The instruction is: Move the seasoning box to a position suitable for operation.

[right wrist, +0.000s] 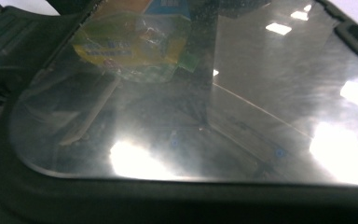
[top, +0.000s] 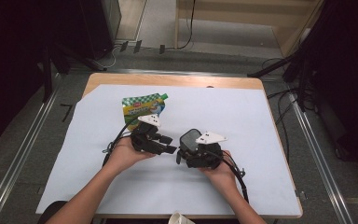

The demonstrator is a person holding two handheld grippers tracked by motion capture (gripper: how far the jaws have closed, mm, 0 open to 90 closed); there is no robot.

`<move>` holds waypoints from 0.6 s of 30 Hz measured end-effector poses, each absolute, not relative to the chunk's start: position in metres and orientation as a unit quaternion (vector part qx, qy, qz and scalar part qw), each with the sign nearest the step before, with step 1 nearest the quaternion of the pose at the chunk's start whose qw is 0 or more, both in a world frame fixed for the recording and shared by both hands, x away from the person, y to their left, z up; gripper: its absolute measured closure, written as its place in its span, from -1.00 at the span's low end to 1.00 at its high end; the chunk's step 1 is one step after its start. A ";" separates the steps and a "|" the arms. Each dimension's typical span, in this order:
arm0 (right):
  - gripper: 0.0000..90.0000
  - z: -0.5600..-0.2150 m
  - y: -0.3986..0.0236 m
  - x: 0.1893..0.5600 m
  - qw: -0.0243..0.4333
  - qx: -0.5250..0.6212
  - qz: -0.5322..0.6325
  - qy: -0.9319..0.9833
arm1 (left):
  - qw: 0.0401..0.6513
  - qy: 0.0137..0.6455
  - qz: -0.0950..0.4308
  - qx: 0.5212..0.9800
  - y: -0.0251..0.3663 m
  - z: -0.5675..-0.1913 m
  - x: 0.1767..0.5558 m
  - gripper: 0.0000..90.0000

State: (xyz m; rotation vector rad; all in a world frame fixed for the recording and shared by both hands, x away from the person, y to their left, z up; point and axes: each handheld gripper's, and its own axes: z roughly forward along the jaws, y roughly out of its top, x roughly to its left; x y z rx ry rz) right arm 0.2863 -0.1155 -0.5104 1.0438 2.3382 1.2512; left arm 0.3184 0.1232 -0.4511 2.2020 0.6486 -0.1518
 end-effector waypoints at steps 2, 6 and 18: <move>-0.66 -0.511 -0.116 0.285 0.145 0.365 0.438 0.809 | 0.407 0.257 -0.060 0.875 0.123 -0.452 0.319 0.18; -0.78 -0.512 -0.117 0.285 0.134 0.361 0.438 0.813 | 0.405 0.259 -0.062 0.875 0.122 -0.453 0.319 0.16; -0.84 -0.497 -0.130 0.276 0.107 0.361 0.433 0.819 | 0.409 0.261 -0.060 0.872 0.122 -0.451 0.318 0.23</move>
